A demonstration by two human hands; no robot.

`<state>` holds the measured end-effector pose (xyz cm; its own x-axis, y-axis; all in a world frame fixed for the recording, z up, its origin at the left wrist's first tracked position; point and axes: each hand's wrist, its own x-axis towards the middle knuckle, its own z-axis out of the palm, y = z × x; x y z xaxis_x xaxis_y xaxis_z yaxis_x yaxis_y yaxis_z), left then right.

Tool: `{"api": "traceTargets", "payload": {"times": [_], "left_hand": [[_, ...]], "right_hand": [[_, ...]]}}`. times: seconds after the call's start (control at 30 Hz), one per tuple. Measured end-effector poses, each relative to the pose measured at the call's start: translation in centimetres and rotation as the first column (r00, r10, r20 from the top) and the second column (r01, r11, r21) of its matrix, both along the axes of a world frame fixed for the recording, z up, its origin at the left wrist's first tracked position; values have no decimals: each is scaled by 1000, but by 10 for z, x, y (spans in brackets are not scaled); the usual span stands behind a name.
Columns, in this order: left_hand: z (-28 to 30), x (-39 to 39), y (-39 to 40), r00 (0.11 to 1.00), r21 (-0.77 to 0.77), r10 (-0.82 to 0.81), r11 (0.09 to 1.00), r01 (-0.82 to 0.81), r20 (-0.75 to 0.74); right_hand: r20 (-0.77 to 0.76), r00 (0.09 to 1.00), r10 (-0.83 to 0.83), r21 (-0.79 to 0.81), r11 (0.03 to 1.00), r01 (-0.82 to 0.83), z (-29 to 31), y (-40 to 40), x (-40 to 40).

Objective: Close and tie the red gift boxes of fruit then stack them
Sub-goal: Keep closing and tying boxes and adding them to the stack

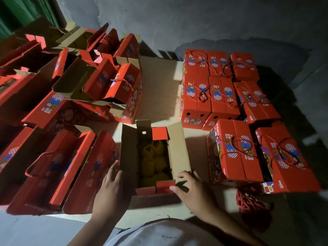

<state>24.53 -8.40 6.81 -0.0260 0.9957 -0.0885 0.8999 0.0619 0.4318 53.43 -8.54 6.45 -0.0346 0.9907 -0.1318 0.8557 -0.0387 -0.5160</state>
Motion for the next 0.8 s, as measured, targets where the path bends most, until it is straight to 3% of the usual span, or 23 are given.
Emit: {"api": "traceTargets", "payload": {"times": [0.13, 0.23, 0.3, 0.57, 0.67, 0.73, 0.8], "left_hand": [[-1, 2, -10, 985, 29, 9, 999, -15, 170], [1, 2, -16, 979, 9, 1, 1000, -3, 203], [-2, 0, -14, 983, 16, -10, 1000, 7, 183], [-1, 7, 10, 985, 13, -51, 998, 53, -162], [9, 17, 28, 911, 36, -128, 987, 154, -393], [17, 27, 39, 820, -39, -244, 964, 262, -518], [21, 35, 47, 739, -146, -398, 912, 383, -544]], "right_hand": [[151, 988, 20, 62, 998, -29, 4, 7, -15], [388, 920, 54, 79, 993, -91, 14, 16, -26], [455, 885, 96, 59, 989, -138, 18, 21, -31], [517, 835, 187, -66, 982, -179, 34, 40, -48], [567, 794, 220, -36, 970, -242, 40, 48, -55], [596, 752, 281, -51, 948, -314, 39, 50, -58], [614, 696, 372, -116, 915, -387, 37, 49, -58]]}}
